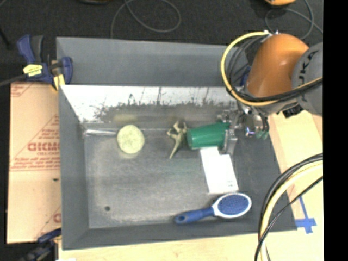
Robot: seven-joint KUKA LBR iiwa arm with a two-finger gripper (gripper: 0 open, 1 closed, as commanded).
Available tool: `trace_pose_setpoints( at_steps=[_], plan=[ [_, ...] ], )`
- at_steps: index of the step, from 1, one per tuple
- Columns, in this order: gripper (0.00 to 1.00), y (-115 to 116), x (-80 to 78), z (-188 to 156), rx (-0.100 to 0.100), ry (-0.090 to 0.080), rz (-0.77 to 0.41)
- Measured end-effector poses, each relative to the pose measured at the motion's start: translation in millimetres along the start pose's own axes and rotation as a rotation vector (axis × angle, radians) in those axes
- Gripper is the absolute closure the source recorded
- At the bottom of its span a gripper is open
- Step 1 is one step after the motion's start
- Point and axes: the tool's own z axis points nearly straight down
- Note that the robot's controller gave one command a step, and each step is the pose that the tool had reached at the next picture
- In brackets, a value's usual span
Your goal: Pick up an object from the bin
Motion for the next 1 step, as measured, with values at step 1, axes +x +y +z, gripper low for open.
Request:
trace_pose_setpoints(
  at_steps=[1],
  plan=[
    [1.0, -0.4, -5.6, -70.8, 0.001, -0.008, 0.005]
  ],
)
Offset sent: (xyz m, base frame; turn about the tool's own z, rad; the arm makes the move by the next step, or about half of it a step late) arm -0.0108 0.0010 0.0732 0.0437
